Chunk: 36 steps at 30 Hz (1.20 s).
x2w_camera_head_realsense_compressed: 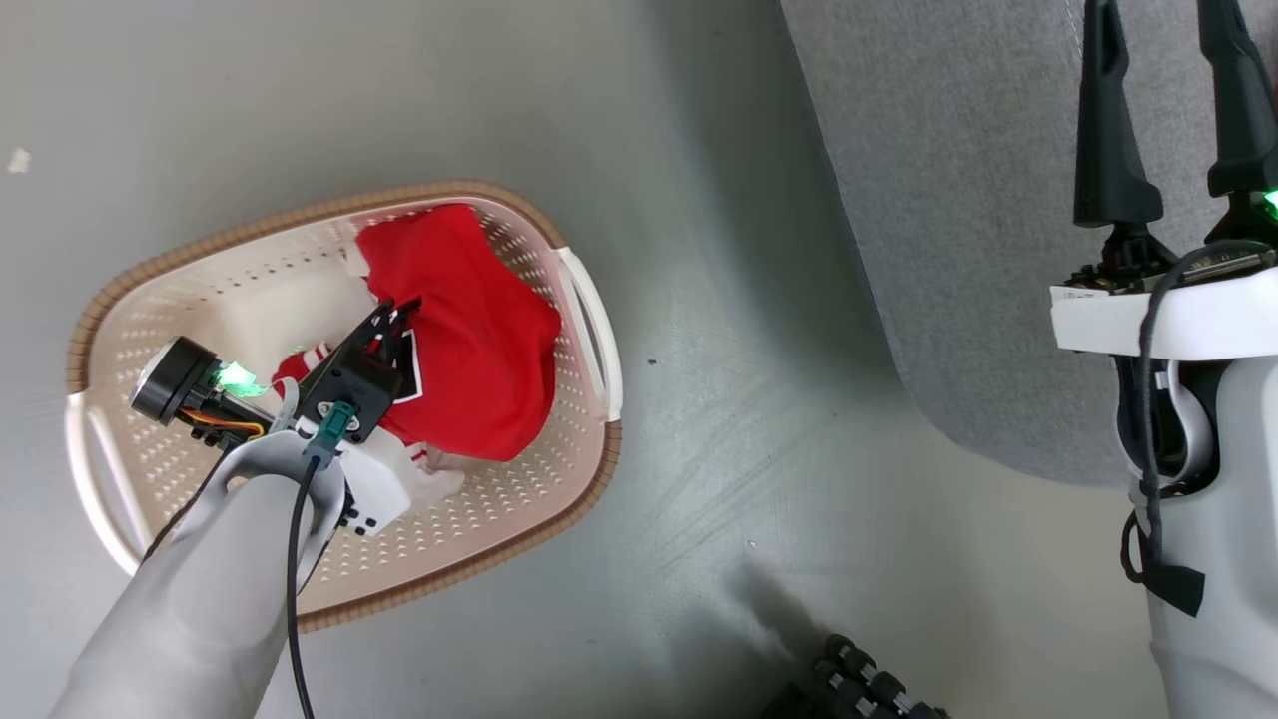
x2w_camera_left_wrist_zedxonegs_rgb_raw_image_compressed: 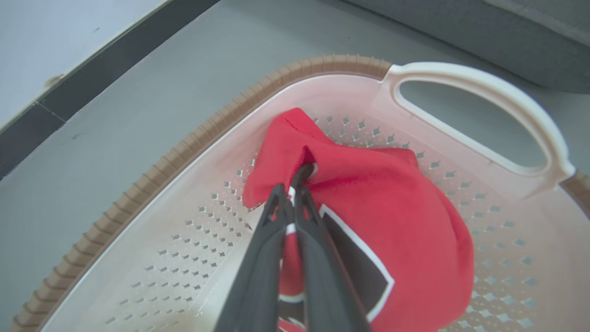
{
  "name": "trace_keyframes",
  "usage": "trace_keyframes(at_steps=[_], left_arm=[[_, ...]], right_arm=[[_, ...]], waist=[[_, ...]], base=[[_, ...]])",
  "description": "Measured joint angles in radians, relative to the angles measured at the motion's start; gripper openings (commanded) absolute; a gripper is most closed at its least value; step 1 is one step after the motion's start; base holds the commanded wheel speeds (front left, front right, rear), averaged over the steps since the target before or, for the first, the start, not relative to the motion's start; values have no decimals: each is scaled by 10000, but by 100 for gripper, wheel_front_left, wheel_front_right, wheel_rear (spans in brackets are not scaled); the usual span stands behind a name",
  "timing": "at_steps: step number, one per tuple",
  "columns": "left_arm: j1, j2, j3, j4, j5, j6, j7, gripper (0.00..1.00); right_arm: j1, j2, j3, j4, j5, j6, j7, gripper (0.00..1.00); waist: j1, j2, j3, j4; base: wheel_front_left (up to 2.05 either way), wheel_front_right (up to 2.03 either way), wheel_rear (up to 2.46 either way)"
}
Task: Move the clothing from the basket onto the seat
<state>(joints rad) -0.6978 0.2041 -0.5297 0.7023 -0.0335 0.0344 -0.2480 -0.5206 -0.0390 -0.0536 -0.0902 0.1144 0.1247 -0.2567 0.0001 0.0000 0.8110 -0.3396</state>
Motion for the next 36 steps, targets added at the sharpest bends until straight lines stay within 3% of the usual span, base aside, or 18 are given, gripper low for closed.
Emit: trace_keyframes(at_steps=[19,36], left_arm=[[973,224,863,-3958,-472,779,-42,0],[1359,802,1404,-5889,-867,583,-59,0]], right_arm=[[3,-301,1003,616,-742,0,0,100],[15,-1626,3262,1804,-784,0,0,100]], waist=[[0,0,-1351,1067],[0,0,-3169,1997]], base=[[0,0,0],[0,0,0]])
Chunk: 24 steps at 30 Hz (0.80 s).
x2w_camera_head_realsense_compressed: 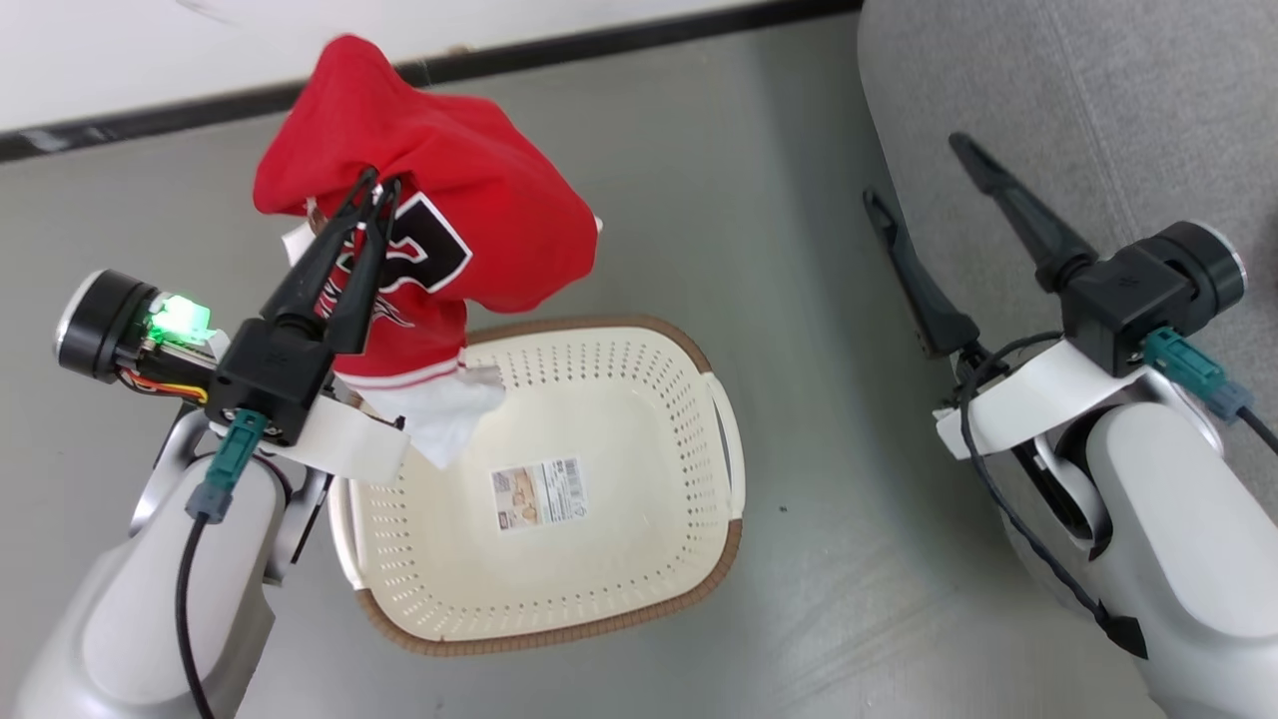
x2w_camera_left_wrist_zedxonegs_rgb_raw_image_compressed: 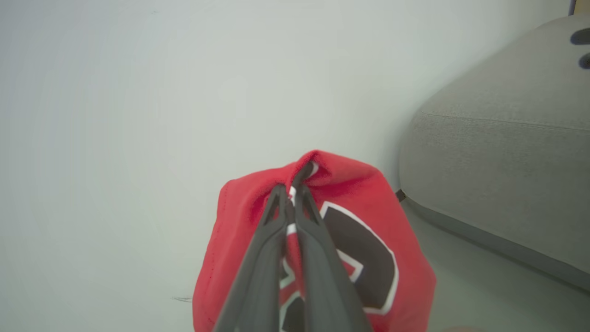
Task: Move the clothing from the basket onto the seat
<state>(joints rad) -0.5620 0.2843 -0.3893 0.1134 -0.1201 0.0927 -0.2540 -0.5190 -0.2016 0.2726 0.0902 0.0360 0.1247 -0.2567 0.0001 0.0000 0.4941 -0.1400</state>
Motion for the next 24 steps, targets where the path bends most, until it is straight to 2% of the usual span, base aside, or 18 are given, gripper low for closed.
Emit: trace_keyframes(at_steps=[9,16,24], left_arm=[[320,244,205,-359,-207,-244,-15,0],[428,353,184,-602,-324,-522,-17,0],[426,280,-178,-909,-401,-878,-25,0]], right_arm=[[-17,-711,1285,550,600,0,0,100],[-74,-1250,2949,884,805,0,0,100],[-419,-1530,4692,1085,1070,0,0,100]], waist=[[0,0,-1077,410],[0,0,-1911,725],[0,0,-2807,1073]], base=[[0,0,0],[0,0,0],[0,0,0]])
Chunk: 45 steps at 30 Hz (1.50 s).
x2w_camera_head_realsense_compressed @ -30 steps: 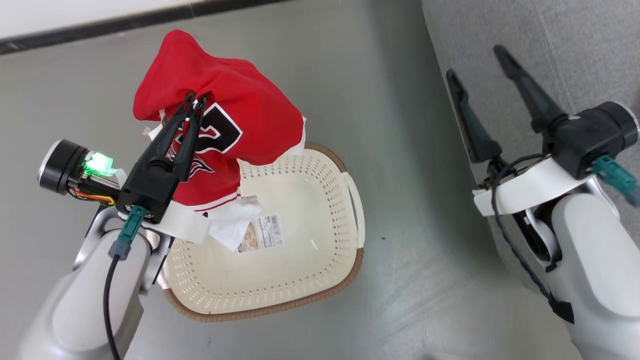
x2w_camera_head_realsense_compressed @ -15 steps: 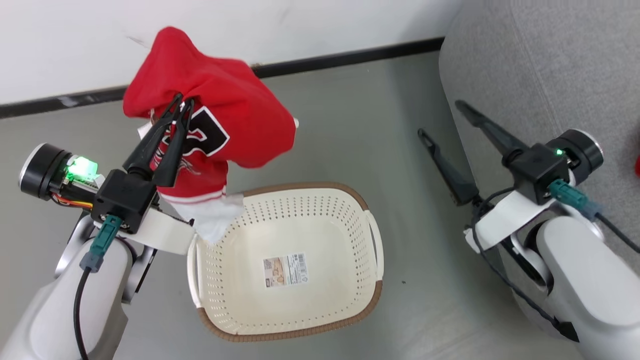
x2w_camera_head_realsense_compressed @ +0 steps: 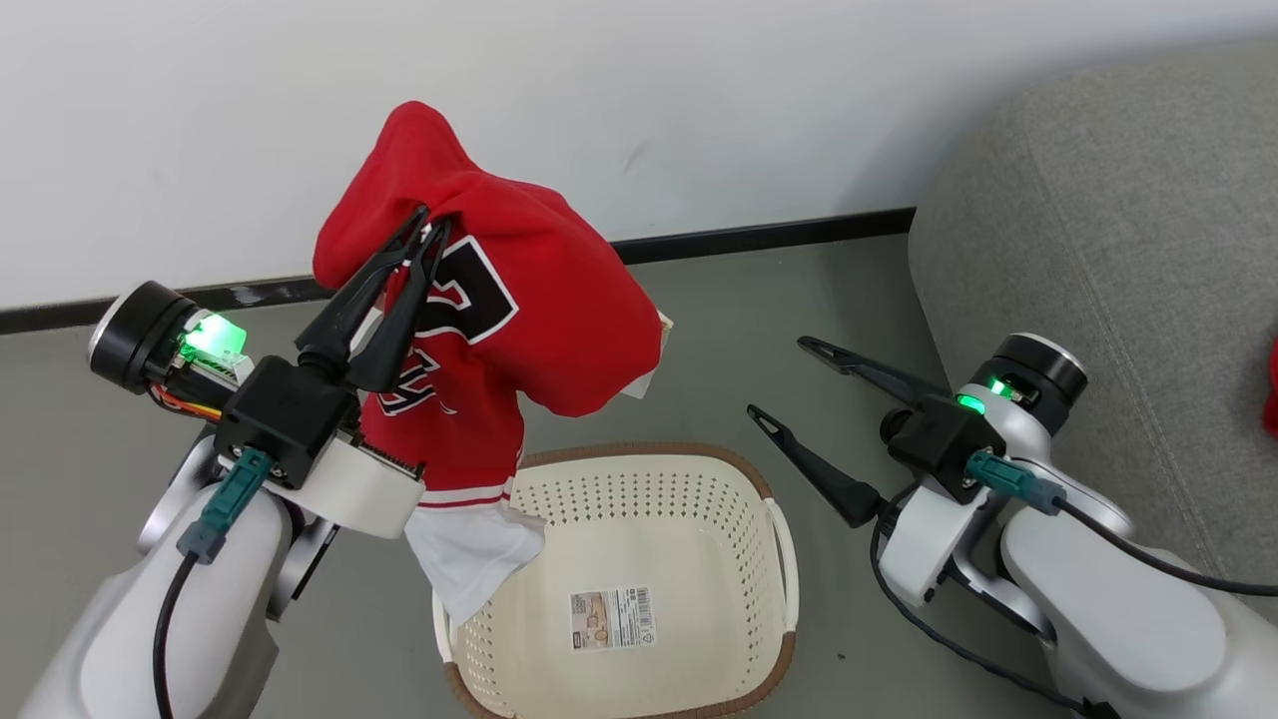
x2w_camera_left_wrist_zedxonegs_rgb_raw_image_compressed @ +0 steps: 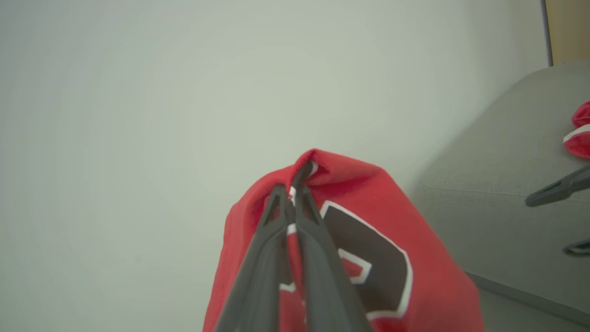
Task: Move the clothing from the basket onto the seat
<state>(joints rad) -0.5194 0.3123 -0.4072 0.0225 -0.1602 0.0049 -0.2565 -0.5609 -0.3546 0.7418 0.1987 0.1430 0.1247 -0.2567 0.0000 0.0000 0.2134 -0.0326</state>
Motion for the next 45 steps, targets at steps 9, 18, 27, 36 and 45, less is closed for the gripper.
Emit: trace_keyframes(at_steps=[9,18,27,36,45], left_arm=[[-1,-119,-426,-153,-297,-360,109,0],[-3,-337,-861,-213,-330,-621,468,0],[-2,-546,-1241,-299,-418,-784,723,0],[27,-568,-1425,-309,-510,-846,1018,0],[272,-571,-1501,-299,-688,-878,1160,0]], right_arm=[[-223,-12,1183,165,612,0,0,100],[-211,387,2288,702,1799,0,0,100],[-218,775,3093,853,2579,0,0,100],[-241,918,2993,625,3312,0,0,100],[-239,1492,2309,500,3684,0,0,97]], waist=[[0,0,-870,321],[0,0,-1539,587],[1,0,-2057,888],[0,0,-2367,1109],[0,0,-2510,1155]], base=[[0,0,0],[0,0,0],[0,0,0],[0,0,0],[0,0,0]])
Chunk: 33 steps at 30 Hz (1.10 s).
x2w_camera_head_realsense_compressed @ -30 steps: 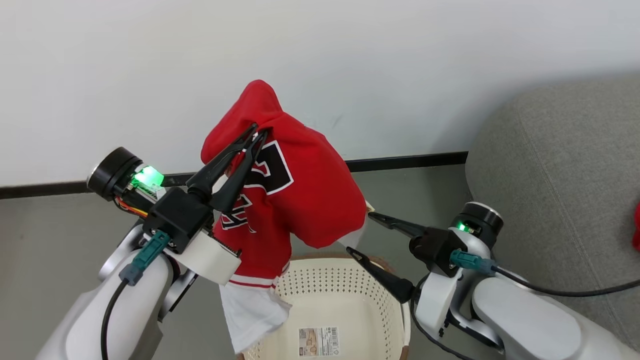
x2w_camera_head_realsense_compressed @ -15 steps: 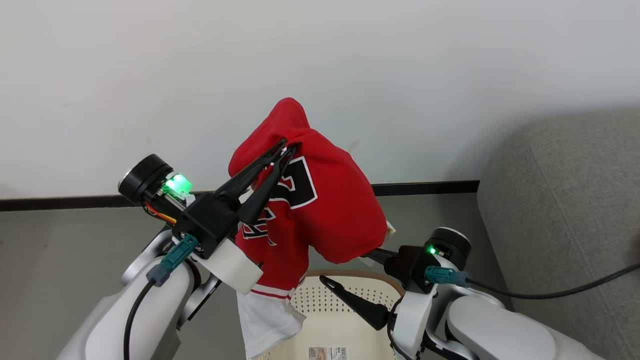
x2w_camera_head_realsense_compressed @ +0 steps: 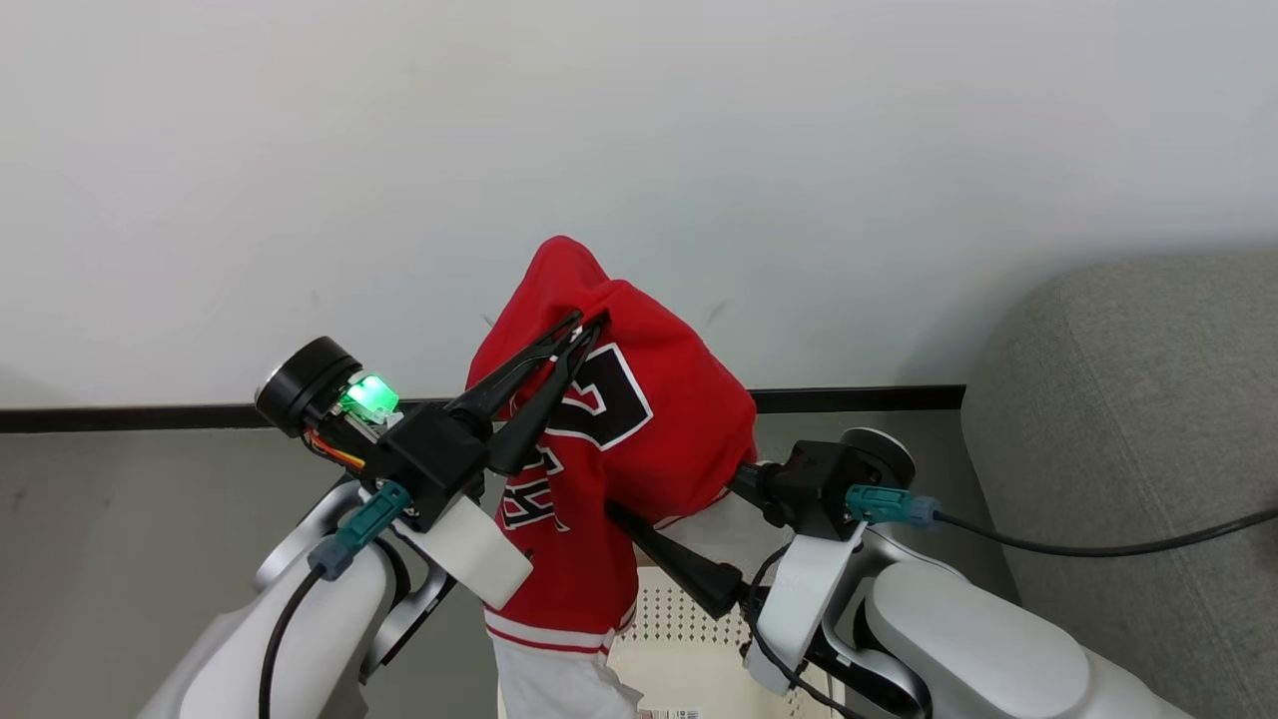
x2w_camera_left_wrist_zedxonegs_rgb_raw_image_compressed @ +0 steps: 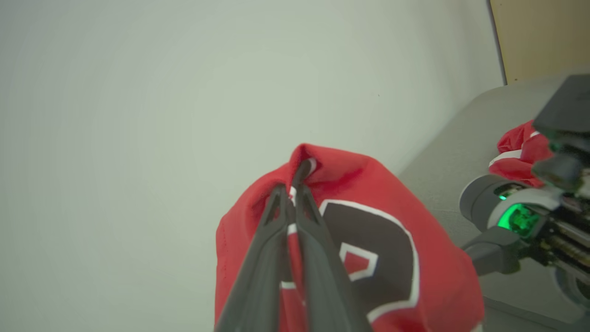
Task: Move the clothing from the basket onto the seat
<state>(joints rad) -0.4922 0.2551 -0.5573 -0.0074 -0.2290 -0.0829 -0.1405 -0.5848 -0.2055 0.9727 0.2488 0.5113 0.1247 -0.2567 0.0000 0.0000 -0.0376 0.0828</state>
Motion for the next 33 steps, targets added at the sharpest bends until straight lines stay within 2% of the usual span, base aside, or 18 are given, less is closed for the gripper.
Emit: trace_keyframes(at_steps=[1,2,3,4,5,10,19,20,22,23,33], left_arm=[[33,-2,4,-4,-67,0,27,0],[69,0,4,-4,-109,0,73,0],[104,-4,2,-8,-140,0,73,0],[125,-4,2,-10,-173,0,75,0],[130,-6,2,-10,-176,0,75,0],[197,-29,84,8,-288,6,163,0],[720,-56,234,387,-863,10,178,0],[765,-75,240,433,-936,8,199,9],[837,-148,257,497,-1091,6,251,65],[895,-207,265,508,-1175,-2,251,100],[1008,-520,144,520,-1985,-173,90,100]], right_arm=[[0,58,-38,4,-2,0,0,97],[1,100,-84,8,-8,0,2,66],[0,119,-119,21,-29,0,2,40],[0,123,-140,44,-88,0,2,24],[0,123,-173,75,-128,0,2,0],[7,73,-420,165,-307,0,2,0],[41,-520,-993,370,-635,2,2,0],[45,-550,-1152,370,-640,2,2,0],[45,-629,-1459,357,-644,2,2,0],[44,-673,-1626,353,-660,2,2,0],[84,-1519,-3484,316,-934,33,2,0]], waist=[[0,0,-4,-5],[0,0,-4,-11],[0,0,0,-17],[0,0,7,-23],[0,0,15,-30],[0,0,67,-86],[-1,0,142,-338],[-1,0,150,-376],[-1,0,166,-455],[-1,0,173,-497],[-1,0,241,-977]], base=[[0,0,0],[0,0,0],[0,0,0],[0,0,0],[0,0,0],[0,0,0],[0,0,0],[0,0,0],[0,0,0],[0,0,0],[0,0,0]])
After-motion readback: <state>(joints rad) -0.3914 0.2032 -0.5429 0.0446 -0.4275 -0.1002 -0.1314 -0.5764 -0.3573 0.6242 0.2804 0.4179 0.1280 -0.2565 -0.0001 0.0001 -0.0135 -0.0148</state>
